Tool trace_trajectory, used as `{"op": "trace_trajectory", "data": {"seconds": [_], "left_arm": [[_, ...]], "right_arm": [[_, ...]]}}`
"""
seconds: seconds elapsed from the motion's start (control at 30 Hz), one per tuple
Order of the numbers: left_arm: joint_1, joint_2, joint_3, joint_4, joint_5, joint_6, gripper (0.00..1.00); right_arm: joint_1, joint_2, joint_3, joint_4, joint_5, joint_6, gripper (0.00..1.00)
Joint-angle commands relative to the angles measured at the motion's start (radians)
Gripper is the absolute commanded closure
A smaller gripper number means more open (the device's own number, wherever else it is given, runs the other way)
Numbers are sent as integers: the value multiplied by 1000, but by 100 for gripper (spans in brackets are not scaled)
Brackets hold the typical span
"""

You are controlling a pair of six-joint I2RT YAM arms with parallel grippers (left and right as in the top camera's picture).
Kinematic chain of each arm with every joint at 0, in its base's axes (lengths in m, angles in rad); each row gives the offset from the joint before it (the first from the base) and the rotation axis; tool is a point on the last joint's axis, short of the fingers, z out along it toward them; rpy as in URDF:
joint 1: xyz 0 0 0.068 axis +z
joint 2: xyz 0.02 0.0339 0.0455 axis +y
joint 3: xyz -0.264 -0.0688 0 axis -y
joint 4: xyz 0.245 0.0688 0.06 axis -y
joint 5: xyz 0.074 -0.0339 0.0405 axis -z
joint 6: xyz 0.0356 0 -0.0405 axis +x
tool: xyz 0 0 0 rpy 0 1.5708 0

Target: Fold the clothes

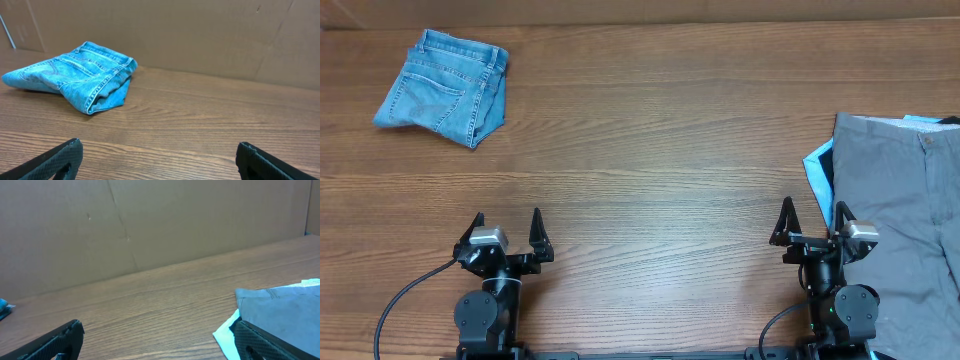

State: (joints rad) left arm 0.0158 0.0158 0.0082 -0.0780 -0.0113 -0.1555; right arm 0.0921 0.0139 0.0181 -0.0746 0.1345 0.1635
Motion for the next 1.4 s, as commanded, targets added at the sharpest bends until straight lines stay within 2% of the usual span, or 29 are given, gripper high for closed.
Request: {"op": "trace_trajectory", "data": {"seconds": [0.0, 0.83, 0.97, 1.03, 1.17, 1.27, 1.37], "left_arm": [[9, -5, -3, 1, 8, -9, 0], [9, -5, -3, 2, 8, -7, 0], [10, -5, -3, 63, -82, 26, 0], [10, -5, -3, 63, -43, 5, 0], [10, -5, -3, 46, 101, -43, 0], [10, -5, -2, 97, 206, -95, 0], [10, -5, 43, 164, 233, -134, 0]], "right_arm": [[-4, -7, -10, 5, -1, 0, 0], [-4, -7, -10, 5, -1, 0, 0], [-4, -7, -10, 28, -1, 0, 0], [-3, -7, -10, 27, -3, 1, 0], [-3, -7, -10, -10, -133, 37, 0], [-3, -7, -10, 12, -216, 163, 0], [-3, -7, 2, 67, -271, 264, 0]]}}
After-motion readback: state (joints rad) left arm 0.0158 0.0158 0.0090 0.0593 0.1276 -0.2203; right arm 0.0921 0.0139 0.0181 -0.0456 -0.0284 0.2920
